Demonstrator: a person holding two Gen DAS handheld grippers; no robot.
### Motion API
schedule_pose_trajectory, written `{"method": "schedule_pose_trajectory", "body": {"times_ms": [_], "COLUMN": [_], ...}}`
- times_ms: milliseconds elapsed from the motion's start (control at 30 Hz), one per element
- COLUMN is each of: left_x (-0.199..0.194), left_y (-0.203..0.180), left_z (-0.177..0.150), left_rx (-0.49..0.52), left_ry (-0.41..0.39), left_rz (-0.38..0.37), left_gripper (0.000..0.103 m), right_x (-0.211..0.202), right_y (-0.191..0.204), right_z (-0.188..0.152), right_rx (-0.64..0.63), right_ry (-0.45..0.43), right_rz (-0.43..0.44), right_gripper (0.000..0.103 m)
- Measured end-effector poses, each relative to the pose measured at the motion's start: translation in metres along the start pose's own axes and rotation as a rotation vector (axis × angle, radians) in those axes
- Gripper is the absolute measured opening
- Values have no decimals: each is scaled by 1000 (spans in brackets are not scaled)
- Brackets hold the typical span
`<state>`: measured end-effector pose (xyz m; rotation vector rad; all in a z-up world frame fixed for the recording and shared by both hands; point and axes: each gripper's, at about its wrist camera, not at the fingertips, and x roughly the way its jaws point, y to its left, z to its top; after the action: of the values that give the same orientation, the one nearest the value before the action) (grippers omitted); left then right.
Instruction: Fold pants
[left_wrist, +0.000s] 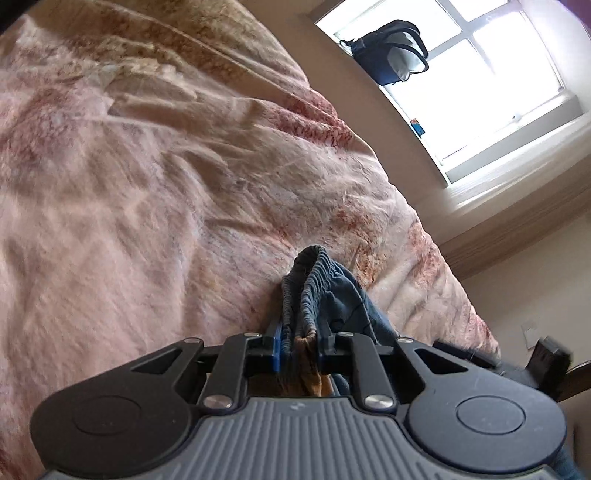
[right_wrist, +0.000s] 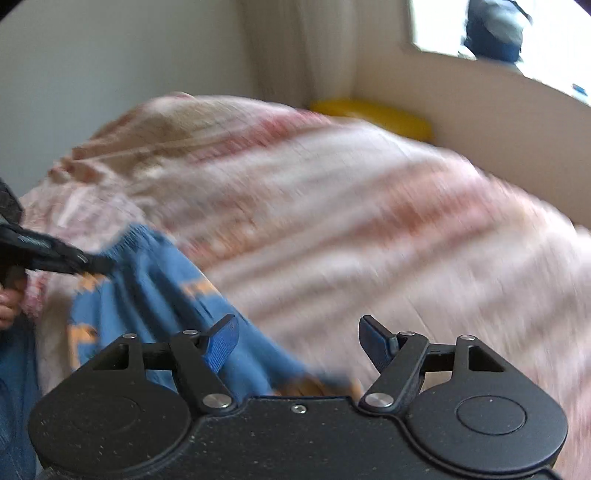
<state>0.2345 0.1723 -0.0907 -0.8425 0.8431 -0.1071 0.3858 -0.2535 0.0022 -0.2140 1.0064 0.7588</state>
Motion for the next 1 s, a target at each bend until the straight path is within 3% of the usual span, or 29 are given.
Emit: {"method": "schedule_pose_trajectory", "body": {"times_ms": [100, 167, 333, 433, 533, 667, 800, 867, 933, 1000], "left_x": [0, 0, -4, -5, -4, -4, -4, -4, -5, -6], "left_y": [-1, -2, -7, -8, -7, -5, -2, -3, -6, -5], "left_z": [0, -1, -2, -1, -2, -1, -1, -1, -2, -1], "left_rx": [4, 9, 30, 31, 38, 32, 15, 13, 25, 21], "left_ry": [-2, -6, -23, -24, -11, -7, 0, 0, -6, -7], "left_rz": [1, 2, 2, -1, 15, 7, 1, 0, 0, 0], "left_gripper": [18, 18, 18, 18, 18, 18, 18, 18, 18, 18], "right_x": [-1, -3, -6, 1, -2, -1, 47, 67, 72, 63], "right_y": [-11, -6, 5, 11, 21, 57, 118, 123, 109, 100], "right_z": [-17, -21, -22, -18, -7, 10, 23, 30, 38, 45], "right_rx": [46, 15, -42, -54, -31, -25, -221, -274, -218, -166], "right_ry": [6, 7, -12, 19, 15, -87, -6, 28, 40, 7], "right_rz": [-11, -16, -92, -140, -189, -32, 65, 10, -10, -67], "right_gripper": [57, 10, 6, 8, 21, 32, 33, 38, 53, 56]}}
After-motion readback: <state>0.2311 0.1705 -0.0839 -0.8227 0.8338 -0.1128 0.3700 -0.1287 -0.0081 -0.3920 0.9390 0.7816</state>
